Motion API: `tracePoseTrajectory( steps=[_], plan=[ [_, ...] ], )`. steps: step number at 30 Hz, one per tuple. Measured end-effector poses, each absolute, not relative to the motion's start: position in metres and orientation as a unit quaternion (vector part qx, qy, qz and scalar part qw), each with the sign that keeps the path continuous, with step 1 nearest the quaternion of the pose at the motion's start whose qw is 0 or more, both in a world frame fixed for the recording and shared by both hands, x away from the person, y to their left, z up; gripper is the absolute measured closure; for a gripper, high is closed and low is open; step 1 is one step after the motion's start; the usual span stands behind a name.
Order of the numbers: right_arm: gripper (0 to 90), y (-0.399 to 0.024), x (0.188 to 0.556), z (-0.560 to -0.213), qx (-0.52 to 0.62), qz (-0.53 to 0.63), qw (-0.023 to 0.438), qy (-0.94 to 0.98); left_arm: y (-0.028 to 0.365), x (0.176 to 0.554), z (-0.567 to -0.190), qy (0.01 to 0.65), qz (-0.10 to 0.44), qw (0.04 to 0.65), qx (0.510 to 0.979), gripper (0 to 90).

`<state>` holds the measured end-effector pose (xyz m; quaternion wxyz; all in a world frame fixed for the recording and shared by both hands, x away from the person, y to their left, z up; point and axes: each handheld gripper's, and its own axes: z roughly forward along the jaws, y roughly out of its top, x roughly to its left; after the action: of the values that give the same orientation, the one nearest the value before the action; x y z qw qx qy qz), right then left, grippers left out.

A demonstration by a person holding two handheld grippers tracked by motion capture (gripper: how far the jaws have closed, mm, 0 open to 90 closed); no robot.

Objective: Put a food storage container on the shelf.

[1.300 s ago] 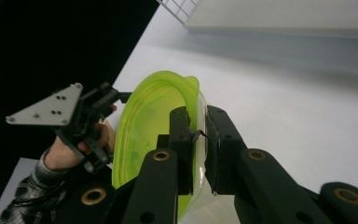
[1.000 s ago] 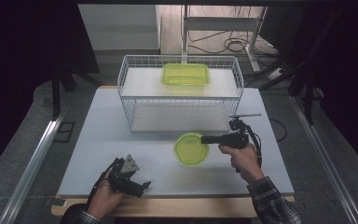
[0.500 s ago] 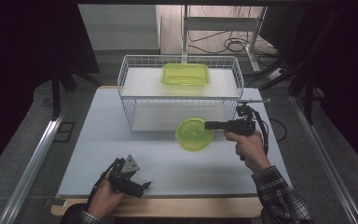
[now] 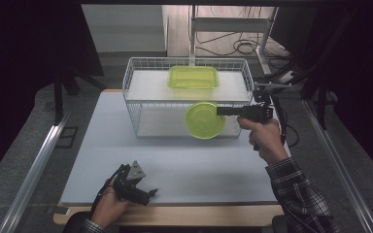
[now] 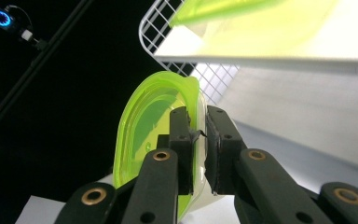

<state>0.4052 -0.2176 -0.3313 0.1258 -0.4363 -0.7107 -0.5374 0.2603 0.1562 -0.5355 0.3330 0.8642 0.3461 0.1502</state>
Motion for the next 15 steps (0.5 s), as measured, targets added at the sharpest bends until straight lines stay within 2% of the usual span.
tracePoseTrajectory(
  steps=[15],
  plan=[
    [81.5,-0.209,0.424,-0.280,-0.434,-0.567,0.103,-0.692,0.156,0.261,-0.536,0.349,0.146,0.334,0.863,1.5]
  ],
)
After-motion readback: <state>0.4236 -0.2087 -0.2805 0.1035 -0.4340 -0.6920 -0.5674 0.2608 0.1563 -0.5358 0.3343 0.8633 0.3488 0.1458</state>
